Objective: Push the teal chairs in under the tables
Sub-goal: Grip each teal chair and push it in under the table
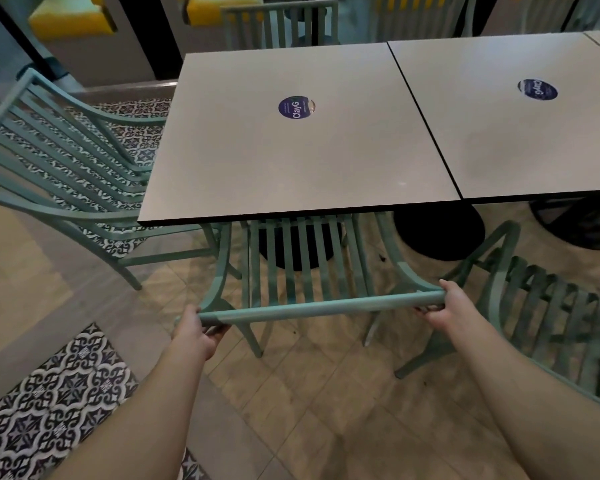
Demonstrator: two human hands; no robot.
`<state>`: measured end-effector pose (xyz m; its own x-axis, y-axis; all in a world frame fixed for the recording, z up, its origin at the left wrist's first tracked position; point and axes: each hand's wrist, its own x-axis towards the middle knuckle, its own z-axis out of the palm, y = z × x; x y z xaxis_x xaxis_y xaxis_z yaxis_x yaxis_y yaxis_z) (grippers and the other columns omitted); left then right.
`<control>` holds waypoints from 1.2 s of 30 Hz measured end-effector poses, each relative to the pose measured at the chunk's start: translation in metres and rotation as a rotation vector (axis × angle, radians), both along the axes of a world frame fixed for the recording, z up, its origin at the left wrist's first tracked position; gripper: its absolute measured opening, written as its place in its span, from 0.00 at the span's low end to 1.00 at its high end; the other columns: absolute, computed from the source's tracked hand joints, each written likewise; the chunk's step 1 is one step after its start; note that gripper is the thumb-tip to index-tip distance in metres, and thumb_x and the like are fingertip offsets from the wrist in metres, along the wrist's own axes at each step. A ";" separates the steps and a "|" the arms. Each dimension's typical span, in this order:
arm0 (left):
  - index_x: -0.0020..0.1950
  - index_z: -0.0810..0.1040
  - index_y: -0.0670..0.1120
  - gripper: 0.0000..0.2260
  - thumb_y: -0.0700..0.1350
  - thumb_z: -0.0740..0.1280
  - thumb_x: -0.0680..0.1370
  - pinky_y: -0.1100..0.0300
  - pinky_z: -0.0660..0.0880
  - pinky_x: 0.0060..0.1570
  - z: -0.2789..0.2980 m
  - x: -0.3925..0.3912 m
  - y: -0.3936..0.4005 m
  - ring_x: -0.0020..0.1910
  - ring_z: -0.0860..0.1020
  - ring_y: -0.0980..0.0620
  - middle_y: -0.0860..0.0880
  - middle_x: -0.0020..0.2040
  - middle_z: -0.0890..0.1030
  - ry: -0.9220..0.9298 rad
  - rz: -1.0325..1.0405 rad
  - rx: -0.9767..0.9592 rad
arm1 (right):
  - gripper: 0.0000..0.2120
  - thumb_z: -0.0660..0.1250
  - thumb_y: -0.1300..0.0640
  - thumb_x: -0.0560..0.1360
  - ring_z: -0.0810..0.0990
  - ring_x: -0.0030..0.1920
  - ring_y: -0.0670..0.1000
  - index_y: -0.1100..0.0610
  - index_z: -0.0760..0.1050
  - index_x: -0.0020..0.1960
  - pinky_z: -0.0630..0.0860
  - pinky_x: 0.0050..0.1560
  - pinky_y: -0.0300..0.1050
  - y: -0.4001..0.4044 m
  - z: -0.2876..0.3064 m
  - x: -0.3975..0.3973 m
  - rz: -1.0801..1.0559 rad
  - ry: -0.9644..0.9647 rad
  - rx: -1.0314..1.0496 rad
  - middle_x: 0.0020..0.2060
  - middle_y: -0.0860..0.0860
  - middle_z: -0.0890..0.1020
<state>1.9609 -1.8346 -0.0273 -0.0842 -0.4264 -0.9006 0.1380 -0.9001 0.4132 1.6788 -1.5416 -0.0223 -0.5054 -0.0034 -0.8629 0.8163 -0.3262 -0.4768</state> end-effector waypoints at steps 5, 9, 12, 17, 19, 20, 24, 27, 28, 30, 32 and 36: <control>0.69 0.68 0.42 0.20 0.47 0.67 0.79 0.44 0.79 0.34 -0.002 -0.007 -0.010 0.48 0.80 0.37 0.37 0.59 0.77 -0.018 -0.009 -0.009 | 0.15 0.62 0.54 0.79 0.77 0.46 0.57 0.60 0.63 0.61 0.72 0.55 0.61 -0.006 -0.002 -0.008 -0.007 0.001 -0.017 0.52 0.60 0.73; 0.68 0.69 0.43 0.20 0.46 0.67 0.78 0.44 0.80 0.31 -0.002 -0.010 -0.010 0.48 0.80 0.37 0.37 0.56 0.78 -0.033 0.007 -0.015 | 0.14 0.61 0.55 0.80 0.77 0.44 0.55 0.61 0.63 0.59 0.72 0.58 0.60 -0.007 -0.008 -0.011 -0.004 0.001 -0.008 0.52 0.60 0.74; 0.68 0.69 0.44 0.20 0.46 0.67 0.78 0.43 0.80 0.35 0.001 -0.010 -0.008 0.49 0.79 0.37 0.37 0.56 0.77 -0.026 0.014 -0.023 | 0.13 0.61 0.55 0.80 0.77 0.55 0.55 0.60 0.63 0.61 0.72 0.59 0.60 -0.007 -0.007 -0.011 -0.020 0.004 -0.018 0.49 0.60 0.74; 0.68 0.69 0.44 0.20 0.46 0.67 0.78 0.43 0.80 0.38 0.001 -0.009 -0.007 0.49 0.79 0.37 0.37 0.56 0.77 -0.027 0.016 -0.027 | 0.14 0.61 0.54 0.79 0.78 0.45 0.55 0.59 0.63 0.60 0.73 0.53 0.59 -0.008 -0.010 -0.012 -0.004 0.009 -0.016 0.54 0.60 0.73; 0.68 0.69 0.45 0.20 0.46 0.67 0.78 0.43 0.80 0.38 0.001 -0.009 -0.008 0.49 0.79 0.37 0.37 0.56 0.77 -0.026 0.013 -0.029 | 0.14 0.61 0.54 0.79 0.77 0.43 0.55 0.59 0.63 0.60 0.73 0.51 0.59 -0.007 -0.011 -0.012 0.005 0.012 -0.013 0.53 0.60 0.73; 0.68 0.69 0.45 0.19 0.46 0.67 0.78 0.43 0.80 0.38 0.001 -0.009 -0.008 0.49 0.79 0.37 0.37 0.56 0.77 -0.026 0.014 -0.026 | 0.14 0.62 0.54 0.79 0.77 0.43 0.55 0.59 0.63 0.60 0.73 0.51 0.58 -0.006 -0.012 -0.013 0.006 0.012 -0.013 0.52 0.60 0.73; 0.68 0.69 0.45 0.20 0.47 0.67 0.78 0.43 0.80 0.34 0.001 -0.009 -0.007 0.48 0.79 0.37 0.38 0.55 0.77 -0.034 0.030 -0.034 | 0.15 0.61 0.54 0.79 0.77 0.43 0.54 0.60 0.63 0.62 0.73 0.51 0.58 -0.007 -0.015 -0.012 0.006 0.020 -0.010 0.57 0.60 0.72; 0.68 0.69 0.45 0.20 0.47 0.67 0.78 0.43 0.80 0.37 0.001 -0.006 -0.007 0.48 0.79 0.37 0.38 0.55 0.77 -0.041 0.037 -0.042 | 0.20 0.61 0.55 0.79 0.78 0.44 0.54 0.59 0.63 0.68 0.74 0.45 0.59 -0.008 -0.018 -0.009 0.007 0.034 0.007 0.59 0.60 0.72; 0.68 0.69 0.45 0.19 0.46 0.67 0.78 0.43 0.81 0.38 0.001 -0.005 -0.007 0.48 0.79 0.37 0.38 0.55 0.77 -0.039 0.042 -0.037 | 0.21 0.61 0.55 0.79 0.78 0.44 0.54 0.58 0.63 0.69 0.74 0.42 0.59 -0.008 -0.019 -0.009 0.004 0.039 0.013 0.59 0.61 0.72; 0.68 0.69 0.45 0.19 0.46 0.67 0.78 0.43 0.81 0.39 0.001 -0.005 -0.006 0.48 0.79 0.37 0.38 0.54 0.77 -0.037 0.046 -0.030 | 0.21 0.61 0.54 0.79 0.78 0.44 0.55 0.58 0.63 0.69 0.73 0.37 0.59 -0.006 -0.020 -0.010 0.001 0.050 0.015 0.59 0.60 0.73; 0.68 0.69 0.45 0.19 0.46 0.67 0.79 0.43 0.81 0.41 0.002 -0.005 -0.007 0.48 0.79 0.38 0.38 0.56 0.77 -0.040 0.039 -0.043 | 0.20 0.62 0.54 0.79 0.79 0.45 0.55 0.58 0.63 0.68 0.75 0.39 0.60 -0.006 -0.022 -0.010 0.001 0.047 0.003 0.60 0.61 0.73; 0.67 0.69 0.45 0.18 0.46 0.66 0.79 0.45 0.81 0.41 0.003 -0.001 -0.014 0.49 0.79 0.38 0.38 0.59 0.76 -0.055 0.017 -0.041 | 0.19 0.63 0.54 0.78 0.81 0.46 0.56 0.59 0.64 0.66 0.76 0.42 0.61 -0.007 -0.026 -0.004 0.004 0.033 0.005 0.60 0.61 0.74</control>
